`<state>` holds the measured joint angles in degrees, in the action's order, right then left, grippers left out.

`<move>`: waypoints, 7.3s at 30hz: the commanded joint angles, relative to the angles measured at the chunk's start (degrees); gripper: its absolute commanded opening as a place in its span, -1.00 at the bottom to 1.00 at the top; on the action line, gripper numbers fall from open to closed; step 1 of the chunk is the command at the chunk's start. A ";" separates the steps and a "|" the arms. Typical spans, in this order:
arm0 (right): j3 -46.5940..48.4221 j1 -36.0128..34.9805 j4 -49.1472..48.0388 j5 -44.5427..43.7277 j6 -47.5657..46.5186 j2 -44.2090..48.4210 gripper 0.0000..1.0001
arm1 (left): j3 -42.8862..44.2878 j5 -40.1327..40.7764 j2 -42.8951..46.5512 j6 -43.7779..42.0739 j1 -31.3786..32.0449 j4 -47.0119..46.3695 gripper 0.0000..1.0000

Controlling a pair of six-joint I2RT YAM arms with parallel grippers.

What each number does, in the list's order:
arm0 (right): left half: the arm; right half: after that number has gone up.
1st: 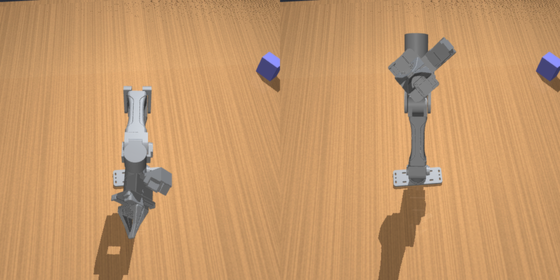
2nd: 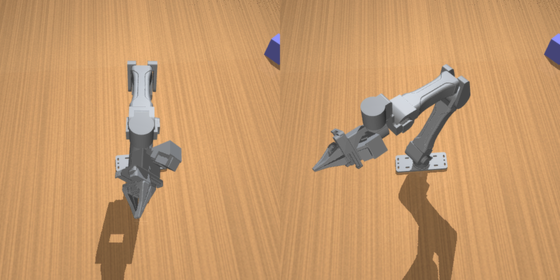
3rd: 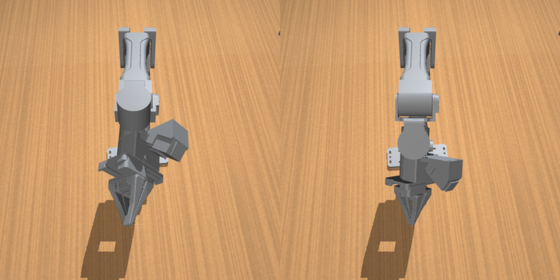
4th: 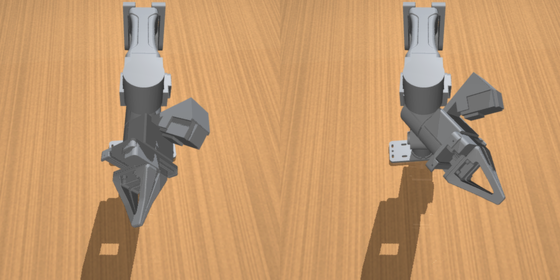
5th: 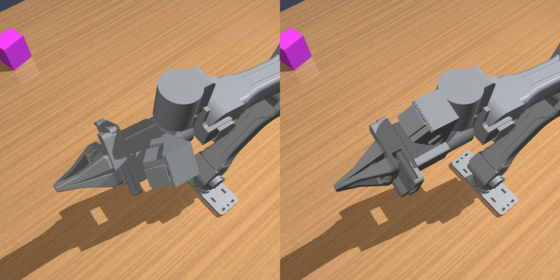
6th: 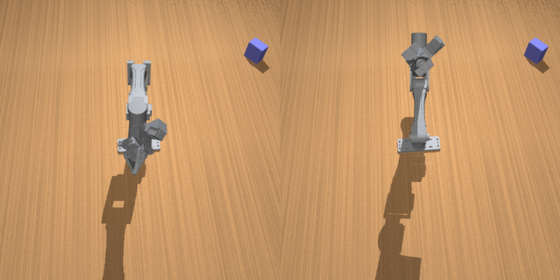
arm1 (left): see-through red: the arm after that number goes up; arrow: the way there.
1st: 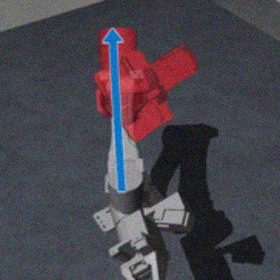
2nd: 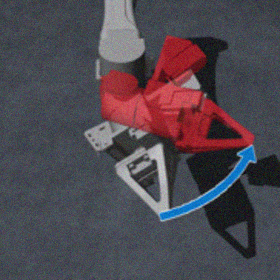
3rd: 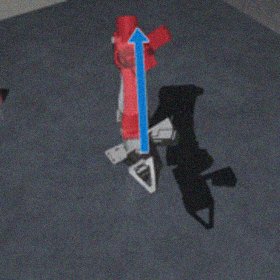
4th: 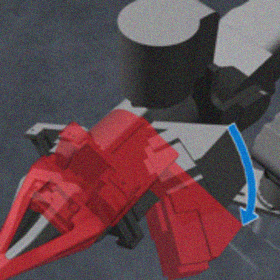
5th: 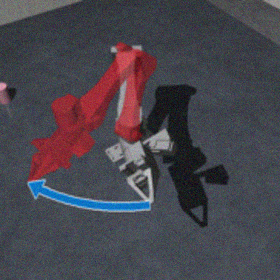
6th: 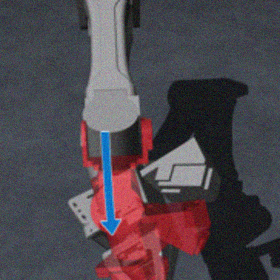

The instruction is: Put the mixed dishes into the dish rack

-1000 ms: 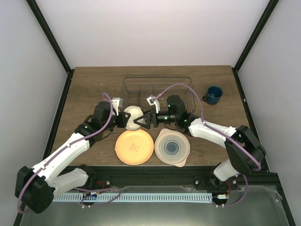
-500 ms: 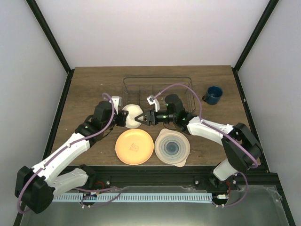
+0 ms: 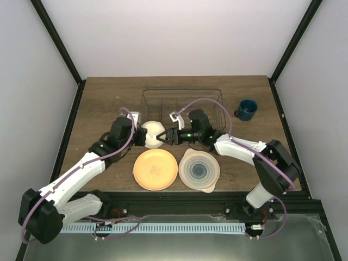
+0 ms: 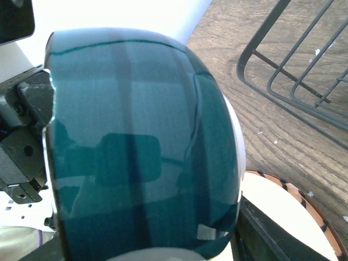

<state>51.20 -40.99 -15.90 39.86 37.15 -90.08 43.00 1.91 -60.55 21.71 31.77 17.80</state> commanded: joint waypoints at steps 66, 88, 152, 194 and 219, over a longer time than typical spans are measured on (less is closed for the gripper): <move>0.28 -0.39 -6.00 -0.06 -15.41 2.02 0.19 | -1.05 -10.05 -6.42 5.09 -0.30 -10.13 -0.16; 7.22 7.35 15.05 -19.25 -24.35 6.66 0.16 | -1.64 -4.70 5.17 4.68 -2.26 -2.64 1.00; 35.36 10.36 52.85 -60.08 -31.04 -12.00 0.15 | 7.73 -11.63 -5.82 -4.79 -7.42 -1.42 1.00; 14.52 10.56 58.97 -63.02 -19.07 21.16 0.26 | 67.91 -4.50 -67.26 -15.44 4.36 15.68 0.64; 11.26 10.58 58.24 -59.00 -19.24 24.54 0.63 | 73.58 -3.79 -76.91 -15.25 4.31 17.70 0.55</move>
<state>62.57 -30.26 42.41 -19.44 17.65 -67.20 115.83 -0.97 -134.65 5.96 35.94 31.57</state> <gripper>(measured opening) 0.814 0.784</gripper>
